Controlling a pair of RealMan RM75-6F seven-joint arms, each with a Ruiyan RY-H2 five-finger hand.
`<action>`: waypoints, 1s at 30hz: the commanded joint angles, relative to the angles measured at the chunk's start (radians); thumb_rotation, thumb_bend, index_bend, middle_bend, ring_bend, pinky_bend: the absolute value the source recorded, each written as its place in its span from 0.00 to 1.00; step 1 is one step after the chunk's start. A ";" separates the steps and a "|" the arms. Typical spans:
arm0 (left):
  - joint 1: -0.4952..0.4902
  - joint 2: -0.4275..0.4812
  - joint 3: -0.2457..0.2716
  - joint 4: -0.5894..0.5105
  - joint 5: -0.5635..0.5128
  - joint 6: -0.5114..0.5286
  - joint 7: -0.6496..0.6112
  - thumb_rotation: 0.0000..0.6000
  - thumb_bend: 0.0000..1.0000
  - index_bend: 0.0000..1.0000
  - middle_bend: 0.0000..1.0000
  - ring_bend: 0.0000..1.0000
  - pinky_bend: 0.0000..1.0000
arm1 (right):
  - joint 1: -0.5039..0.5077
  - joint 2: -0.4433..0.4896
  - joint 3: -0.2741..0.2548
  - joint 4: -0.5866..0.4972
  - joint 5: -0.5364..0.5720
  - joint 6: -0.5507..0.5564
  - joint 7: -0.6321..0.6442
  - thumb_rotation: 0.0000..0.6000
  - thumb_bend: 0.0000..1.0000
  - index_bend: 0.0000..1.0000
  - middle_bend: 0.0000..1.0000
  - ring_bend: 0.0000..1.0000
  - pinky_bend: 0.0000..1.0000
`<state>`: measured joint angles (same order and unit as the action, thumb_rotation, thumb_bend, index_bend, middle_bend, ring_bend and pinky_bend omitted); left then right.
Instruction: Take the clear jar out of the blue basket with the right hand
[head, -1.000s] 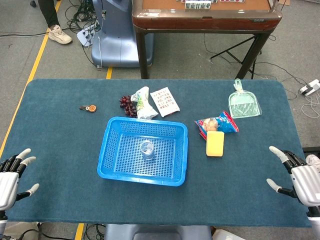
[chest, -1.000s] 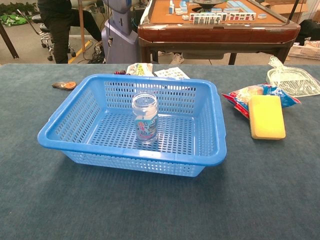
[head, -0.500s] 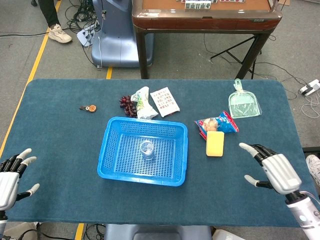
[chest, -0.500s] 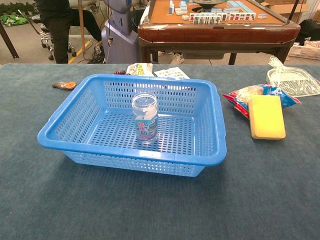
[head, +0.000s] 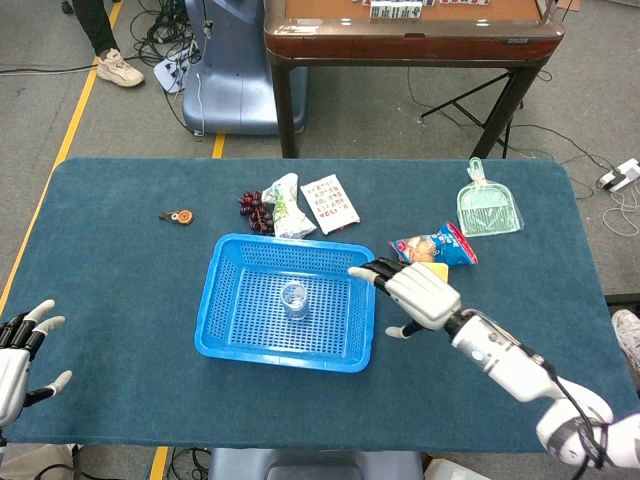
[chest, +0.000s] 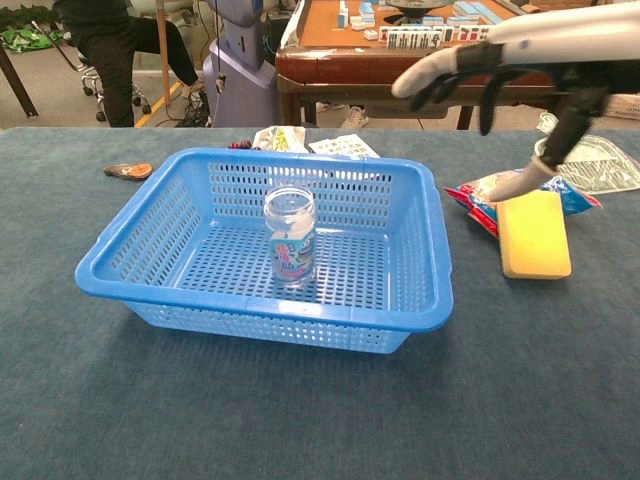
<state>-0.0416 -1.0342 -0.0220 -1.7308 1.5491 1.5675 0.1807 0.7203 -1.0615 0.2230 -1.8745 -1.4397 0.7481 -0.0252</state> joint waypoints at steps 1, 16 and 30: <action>0.003 0.003 0.000 -0.001 -0.001 0.003 0.001 1.00 0.15 0.31 0.14 0.15 0.18 | 0.125 -0.111 0.041 0.052 0.124 -0.112 -0.108 1.00 0.07 0.07 0.12 0.10 0.31; 0.026 0.013 0.002 0.008 -0.014 0.021 -0.014 1.00 0.15 0.31 0.14 0.15 0.18 | 0.344 -0.444 0.005 0.328 0.404 -0.144 -0.286 1.00 0.05 0.04 0.12 0.09 0.31; 0.039 0.012 -0.001 0.027 -0.032 0.023 -0.034 1.00 0.15 0.31 0.14 0.15 0.18 | 0.410 -0.591 -0.022 0.492 0.517 -0.079 -0.334 1.00 0.32 0.33 0.32 0.26 0.54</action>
<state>-0.0024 -1.0219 -0.0226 -1.7036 1.5178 1.5910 0.1467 1.1274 -1.6426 0.2047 -1.3930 -0.9261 0.6611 -0.3563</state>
